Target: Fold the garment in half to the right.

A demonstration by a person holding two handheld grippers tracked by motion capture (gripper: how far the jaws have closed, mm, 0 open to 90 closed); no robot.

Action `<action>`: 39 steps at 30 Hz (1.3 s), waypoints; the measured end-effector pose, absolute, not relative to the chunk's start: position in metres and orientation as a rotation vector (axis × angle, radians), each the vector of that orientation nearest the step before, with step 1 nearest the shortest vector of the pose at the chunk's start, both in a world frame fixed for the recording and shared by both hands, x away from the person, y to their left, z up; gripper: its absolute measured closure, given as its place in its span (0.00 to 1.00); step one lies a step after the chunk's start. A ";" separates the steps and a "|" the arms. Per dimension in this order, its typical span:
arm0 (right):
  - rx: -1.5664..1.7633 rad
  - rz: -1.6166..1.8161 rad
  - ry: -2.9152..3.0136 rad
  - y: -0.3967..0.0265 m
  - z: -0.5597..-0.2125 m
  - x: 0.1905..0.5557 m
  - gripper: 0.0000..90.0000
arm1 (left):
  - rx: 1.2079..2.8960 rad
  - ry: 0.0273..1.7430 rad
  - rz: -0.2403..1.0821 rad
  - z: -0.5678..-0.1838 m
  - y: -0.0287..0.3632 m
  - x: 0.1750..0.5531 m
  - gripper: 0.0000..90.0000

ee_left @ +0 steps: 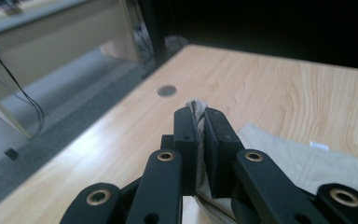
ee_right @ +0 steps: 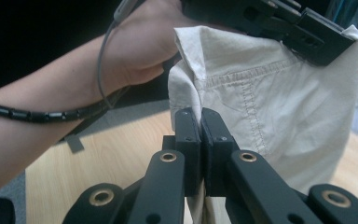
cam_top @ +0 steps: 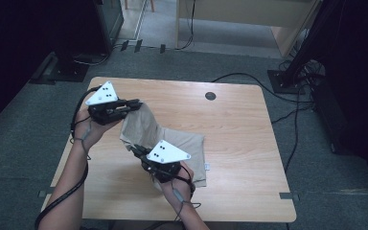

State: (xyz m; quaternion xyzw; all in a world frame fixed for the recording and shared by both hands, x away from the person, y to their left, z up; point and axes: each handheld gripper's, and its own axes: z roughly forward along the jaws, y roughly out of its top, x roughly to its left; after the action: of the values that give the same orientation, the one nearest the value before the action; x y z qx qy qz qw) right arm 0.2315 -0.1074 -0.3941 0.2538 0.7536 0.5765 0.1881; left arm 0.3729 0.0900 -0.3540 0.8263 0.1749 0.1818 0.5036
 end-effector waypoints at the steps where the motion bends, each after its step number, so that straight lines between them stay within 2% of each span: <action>1: 0.731 1.622 2.125 -0.112 -0.400 0.231 0.97 | 2.011 0.423 0.428 -0.360 0.085 0.375 0.94; 7: 0.835 1.602 2.135 -0.138 -0.427 0.229 0.97 | 2.041 0.411 0.366 -0.382 0.057 0.382 0.94; 20: 0.927 1.479 2.123 -0.171 -0.455 0.220 0.97 | 1.987 0.365 0.229 -0.416 0.025 0.391 0.94; 39: 1.025 1.380 2.154 -0.205 -0.494 0.220 0.96 | 2.028 0.347 0.155 -0.464 -0.011 0.398 0.93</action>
State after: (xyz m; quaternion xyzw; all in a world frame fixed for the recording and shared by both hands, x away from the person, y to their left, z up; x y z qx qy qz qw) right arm 0.2202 -0.2050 -0.4943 0.3651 0.7672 0.4914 0.1917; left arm 0.3978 -0.0109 -0.4639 0.8434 0.1445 0.0643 0.5135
